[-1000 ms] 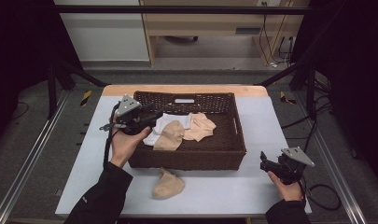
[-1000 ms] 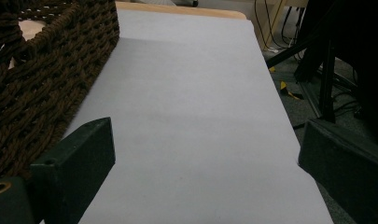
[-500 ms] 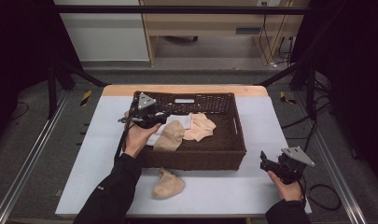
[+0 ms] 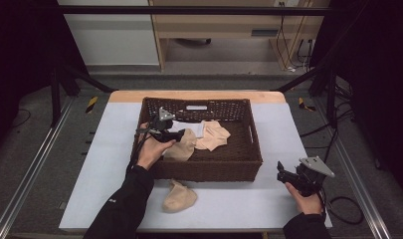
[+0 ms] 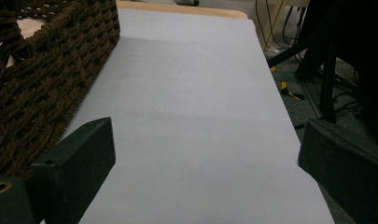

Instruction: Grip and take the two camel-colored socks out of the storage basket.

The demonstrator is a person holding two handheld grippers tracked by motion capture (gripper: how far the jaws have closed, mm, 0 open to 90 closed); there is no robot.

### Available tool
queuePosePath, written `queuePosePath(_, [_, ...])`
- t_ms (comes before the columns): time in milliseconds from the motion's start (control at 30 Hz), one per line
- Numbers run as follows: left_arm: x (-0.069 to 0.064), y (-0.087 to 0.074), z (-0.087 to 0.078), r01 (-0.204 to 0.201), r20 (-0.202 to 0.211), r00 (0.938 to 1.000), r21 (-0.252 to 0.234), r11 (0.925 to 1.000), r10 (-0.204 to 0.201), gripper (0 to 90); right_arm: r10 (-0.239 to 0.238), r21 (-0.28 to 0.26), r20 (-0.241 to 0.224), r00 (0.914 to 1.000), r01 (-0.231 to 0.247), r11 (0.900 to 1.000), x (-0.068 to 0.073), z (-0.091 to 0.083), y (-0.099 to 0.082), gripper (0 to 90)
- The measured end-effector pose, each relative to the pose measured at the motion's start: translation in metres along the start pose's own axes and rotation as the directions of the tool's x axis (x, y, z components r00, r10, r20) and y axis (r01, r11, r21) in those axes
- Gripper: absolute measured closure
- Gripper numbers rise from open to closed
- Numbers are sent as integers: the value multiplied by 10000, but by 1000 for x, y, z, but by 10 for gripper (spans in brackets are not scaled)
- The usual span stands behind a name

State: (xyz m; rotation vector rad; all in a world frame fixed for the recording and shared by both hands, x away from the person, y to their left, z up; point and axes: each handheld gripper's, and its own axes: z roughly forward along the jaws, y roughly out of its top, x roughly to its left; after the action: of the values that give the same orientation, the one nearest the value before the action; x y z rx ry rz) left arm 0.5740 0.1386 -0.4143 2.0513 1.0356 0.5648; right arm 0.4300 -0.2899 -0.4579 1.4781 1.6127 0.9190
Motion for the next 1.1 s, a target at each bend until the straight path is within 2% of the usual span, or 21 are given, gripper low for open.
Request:
queuePosePath(200, [-1, -3, 5, -133, -300, 9994, 608, 9981, 151, 416, 31, -9, -13, 10000, -31, 10000, 0, -1, 0, 44])
queuePosePath(367, [0, -7, 11, -159, -240, 9995, 1073, 9941, 185, 417, 15, -20, -16, 10000, -15, 10000, 1, -1, 0, 44])
queuePosePath(500, [-1, -8, 15, -386, -168, 9990, 1437, 9889, 414, 411, -2, 6, -31, 10000, 2, 10000, 1, 0, 0, 45])
queuePosePath(667, [-2, -10, 19, -410, -119, 9990, 1698, 9846, 437, 403, 6, 22, -59, 10000, -6, 10000, 1, -1, 0, 46])
queuePosePath(767, [-4, -10, 20, -574, 117, 9984, 1929, 9795, 562, 415, 38, 32, -55, 10000, -38, 10000, 1, -1, 0, 46])
queuePosePath(833, [-5, -11, 21, -709, 368, 9972, 2180, 9734, 644, 470, 16, 27, -66, 10000, -16, 10000, 1, -1, 0, 46])
queuePosePath(900, [-5, -11, 21, -718, 507, 9968, 2244, 9718, 619, 524, 15, 36, -71, 10000, -15, 10000, 1, -1, 0, 46])
queuePosePath(933, [-5, -11, 21, -756, 613, 9961, 2279, 9708, 631, 524, 15, 36, -71, 10000, -15, 10000, 1, -1, 0, 46])
queuePosePath(1000, [-6, -11, 20, -865, 731, 9948, 2401, 9669, 708, 599, 49, 39, -63, 10000, -49, 10000, 1, -1, 0, 46])
queuePosePath(1033, [-7, -10, 19, -838, 775, 9948, 2482, 9651, 664, 670, 58, 27, -55, 10000, -58, 10000, 1, -1, 0, 46])
queuePosePath(1100, [-8, -9, 18, -886, 899, 9936, 2448, 9655, 684, 735, 61, 14, -54, 10000, -61, 10000, 0, -1, 0, 46])
